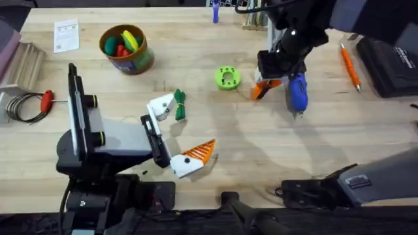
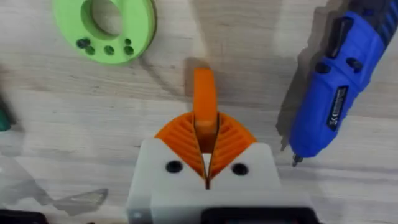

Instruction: Pick up the gripper from the table and insert it into the empty holder that is missing its gripper. Then pick up a screw, insert it into the mounting hole, and use the screwdriver to tighten it. Finally, clean up the table by picking up the vegetable and placing it into the bucket.

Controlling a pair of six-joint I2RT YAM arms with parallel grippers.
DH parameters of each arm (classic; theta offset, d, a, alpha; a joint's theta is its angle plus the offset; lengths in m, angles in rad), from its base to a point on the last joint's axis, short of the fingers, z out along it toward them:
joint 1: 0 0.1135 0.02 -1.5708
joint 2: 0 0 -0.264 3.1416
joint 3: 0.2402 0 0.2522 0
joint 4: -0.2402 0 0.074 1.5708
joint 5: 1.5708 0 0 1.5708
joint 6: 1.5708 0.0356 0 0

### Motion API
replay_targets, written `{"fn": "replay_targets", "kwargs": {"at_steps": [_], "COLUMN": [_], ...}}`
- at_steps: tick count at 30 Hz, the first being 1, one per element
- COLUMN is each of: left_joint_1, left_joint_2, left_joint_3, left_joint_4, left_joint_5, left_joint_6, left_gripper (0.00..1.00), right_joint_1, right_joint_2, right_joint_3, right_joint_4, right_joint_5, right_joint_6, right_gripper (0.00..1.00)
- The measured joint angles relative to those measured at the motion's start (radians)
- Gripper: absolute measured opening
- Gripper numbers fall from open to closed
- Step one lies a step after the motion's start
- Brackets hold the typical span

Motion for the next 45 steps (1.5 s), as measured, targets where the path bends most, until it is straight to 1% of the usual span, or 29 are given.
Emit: {"fn": "replay_targets", "kwargs": {"at_steps": [3, 5, 10, 13, 15, 19, 22, 25, 29, 35, 39, 42, 45], "left_joint_1": [0.000, 0.000, 0.000, 0.000, 0.000, 0.000, 0.000, 0.000, 0.000, 0.000, 0.000, 0.000, 0.000], "left_joint_2": [0.000, 0.000, 0.000, 0.000, 0.000, 0.000, 0.000, 0.000, 0.000, 0.000, 0.000, 0.000, 0.000], "left_joint_3": [0.000, 0.000, 0.000, 0.000, 0.000, 0.000, 0.000, 0.000, 0.000, 0.000, 0.000, 0.000, 0.000], "left_joint_4": [0.000, 0.000, 0.000, 0.000, 0.000, 0.000, 0.000, 0.000, 0.000, 0.000, 0.000, 0.000, 0.000], "left_joint_5": [0.000, 0.000, 0.000, 0.000, 0.000, 0.000, 0.000, 0.000, 0.000, 0.000, 0.000, 0.000, 0.000], "left_joint_6": [0.000, 0.000, 0.000, 0.000, 0.000, 0.000, 0.000, 0.000, 0.000, 0.000, 0.001, 0.000, 0.000], "left_gripper": [0.986, 0.986, 0.986, 0.986, 0.986, 0.986, 0.987, 0.985, 0.986, 0.986, 0.986, 0.986, 0.986], "right_joint_1": [0.000, 0.000, -0.002, -0.014, -0.031, -0.077, -0.112, -0.136, -0.141, -0.141, -0.139, -0.128, -0.099], "right_joint_2": [-0.046, -0.099, -0.240, -0.294, -0.321, -0.363, -0.367, -0.367, -0.367, -0.359, -0.313, -0.248, -0.170], "right_joint_3": [0.014, 0.027, 0.044, 0.041, 0.021, -0.079, -0.162, -0.247, -0.359, -0.544, -0.620, -0.633, -0.635], "right_joint_4": [-0.001, 0.016, 0.090, 0.168, 0.246, 0.390, 0.476, 0.535, 0.613, 0.899, 1.039, 1.065, 1.107], "right_joint_5": [-0.006, -0.026, -0.134, -0.239, -0.331, -0.549, -0.734, -0.890, -1.045, -1.281, -1.387, -1.449, -1.503], "right_joint_6": [0.000, 0.000, 0.000, 0.003, 0.004, 0.011, 0.017, 0.023, 0.025, 0.050, 0.100, 0.127, 0.147], "right_gripper": [0.009, 0.009, 0.009, 0.009, 0.009, 0.009, 0.009, 0.009, 0.009, 0.009, 0.009, 0.009, 0.009]}}
